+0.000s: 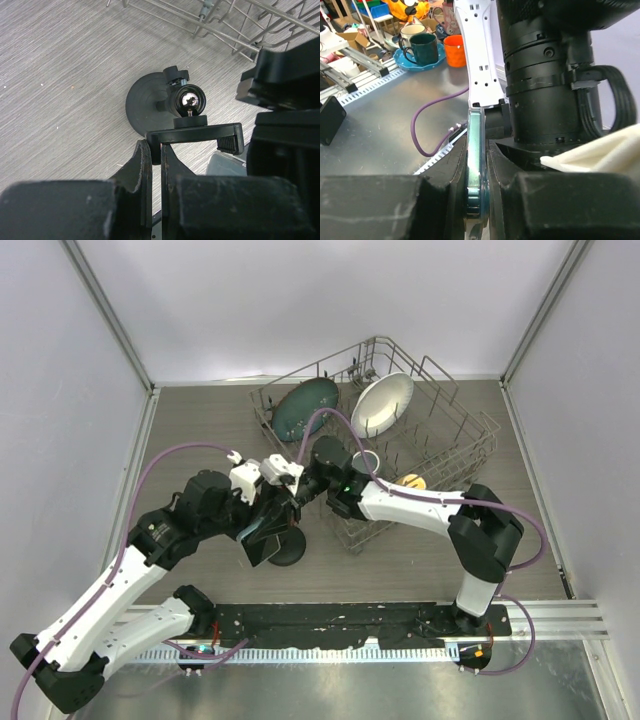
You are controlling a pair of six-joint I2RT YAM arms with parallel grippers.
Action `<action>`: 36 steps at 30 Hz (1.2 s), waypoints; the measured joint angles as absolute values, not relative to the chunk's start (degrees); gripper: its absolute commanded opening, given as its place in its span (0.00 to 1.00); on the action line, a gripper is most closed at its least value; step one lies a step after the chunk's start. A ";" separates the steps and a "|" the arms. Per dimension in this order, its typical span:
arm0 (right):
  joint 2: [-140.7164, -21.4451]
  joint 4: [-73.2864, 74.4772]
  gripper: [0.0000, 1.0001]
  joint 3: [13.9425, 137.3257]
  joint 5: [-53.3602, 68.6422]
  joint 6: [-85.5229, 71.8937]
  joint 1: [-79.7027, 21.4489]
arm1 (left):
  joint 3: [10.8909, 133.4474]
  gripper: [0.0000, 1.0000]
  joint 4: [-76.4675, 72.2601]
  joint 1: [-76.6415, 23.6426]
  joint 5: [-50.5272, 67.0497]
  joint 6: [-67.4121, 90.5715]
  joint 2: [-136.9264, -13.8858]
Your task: Place the phone on the phone stand
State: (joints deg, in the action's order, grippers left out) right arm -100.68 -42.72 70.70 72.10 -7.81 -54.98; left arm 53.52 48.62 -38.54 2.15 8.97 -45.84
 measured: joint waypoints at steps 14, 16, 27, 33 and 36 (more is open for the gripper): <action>-101.38 -26.74 0.01 75.18 74.28 9.74 -56.21 | 52.66 0.00 49.39 -38.13 1.06 8.88 -44.71; -102.06 -27.51 0.01 75.61 75.33 9.74 -56.21 | 52.34 0.00 49.15 -38.13 1.10 8.80 -44.29; -102.35 -20.67 0.01 77.30 76.58 16.93 -56.01 | 51.46 0.00 48.25 -38.13 1.10 8.43 -43.40; -102.39 -17.93 0.01 77.30 76.62 18.57 -55.55 | 51.33 0.00 48.14 -38.13 1.13 8.51 -43.09; -102.39 -17.91 0.01 77.21 76.53 18.46 -55.53 | 51.33 0.00 48.16 -38.13 1.13 8.54 -43.05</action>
State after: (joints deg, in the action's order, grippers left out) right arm -102.39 -17.91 77.21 76.53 18.46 -55.53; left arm 51.33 48.16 -38.13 1.13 8.54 -43.05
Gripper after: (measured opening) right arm 0.215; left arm 0.064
